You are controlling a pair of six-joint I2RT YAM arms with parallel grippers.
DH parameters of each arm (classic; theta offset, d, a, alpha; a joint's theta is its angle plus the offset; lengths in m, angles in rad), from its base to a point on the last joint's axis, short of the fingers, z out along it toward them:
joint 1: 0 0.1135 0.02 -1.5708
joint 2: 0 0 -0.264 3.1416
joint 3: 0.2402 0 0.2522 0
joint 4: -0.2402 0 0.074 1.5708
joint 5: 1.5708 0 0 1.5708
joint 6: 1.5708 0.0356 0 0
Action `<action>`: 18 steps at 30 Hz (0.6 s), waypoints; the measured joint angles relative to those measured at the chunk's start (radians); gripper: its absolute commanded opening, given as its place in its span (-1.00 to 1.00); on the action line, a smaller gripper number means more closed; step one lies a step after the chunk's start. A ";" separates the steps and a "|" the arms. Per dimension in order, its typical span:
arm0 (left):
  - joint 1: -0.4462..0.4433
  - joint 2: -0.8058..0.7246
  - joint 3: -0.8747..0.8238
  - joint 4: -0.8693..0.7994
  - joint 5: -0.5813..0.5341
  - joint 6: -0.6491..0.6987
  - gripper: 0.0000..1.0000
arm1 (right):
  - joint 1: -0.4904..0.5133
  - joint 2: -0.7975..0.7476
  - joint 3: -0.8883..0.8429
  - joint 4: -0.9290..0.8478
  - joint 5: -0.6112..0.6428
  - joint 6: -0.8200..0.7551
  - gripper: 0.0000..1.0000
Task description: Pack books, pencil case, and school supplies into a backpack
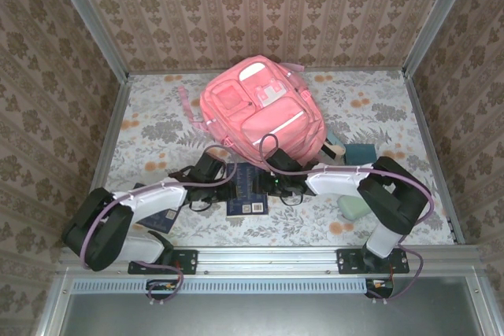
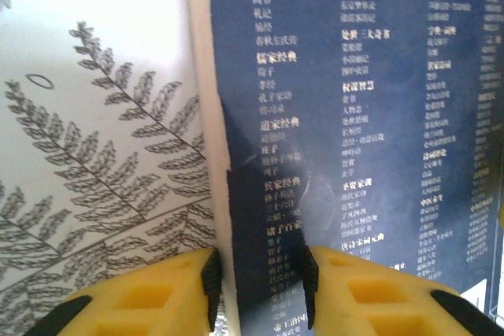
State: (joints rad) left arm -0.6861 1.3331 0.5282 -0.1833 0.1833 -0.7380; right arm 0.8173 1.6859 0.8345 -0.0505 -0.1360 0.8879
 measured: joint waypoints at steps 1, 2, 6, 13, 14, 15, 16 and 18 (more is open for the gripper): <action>0.000 0.001 0.002 -0.004 0.000 0.000 -0.39 | -0.002 0.000 0.000 0.005 -0.003 0.008 0.06; 0.001 0.001 0.002 -0.006 0.000 0.000 -0.41 | -0.002 0.003 0.000 0.018 -0.009 0.016 0.02; 0.002 0.001 -0.001 -0.007 -0.004 -0.003 -0.43 | -0.008 0.013 -0.005 0.051 -0.031 0.049 -0.02; 0.008 0.000 -0.007 0.003 0.003 -0.004 -0.46 | -0.040 0.012 -0.061 0.163 -0.098 0.139 -0.17; 0.008 -0.001 -0.008 0.005 0.003 -0.004 -0.46 | -0.045 0.011 -0.074 0.187 -0.110 0.155 -0.18; 0.010 -0.003 -0.010 0.006 0.004 -0.004 -0.47 | -0.050 0.011 -0.082 0.206 -0.119 0.167 -0.19; 0.013 -0.007 -0.014 0.010 0.008 -0.004 -0.47 | -0.055 0.011 -0.093 0.236 -0.132 0.184 -0.19; 0.020 -0.013 -0.024 0.024 0.020 -0.004 -0.47 | -0.049 0.029 -0.100 0.330 -0.175 0.217 -0.19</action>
State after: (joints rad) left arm -0.6659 1.3197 0.5041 -0.1596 0.2035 -0.7422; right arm 0.7685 1.7145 0.7341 0.2790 -0.3115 1.1053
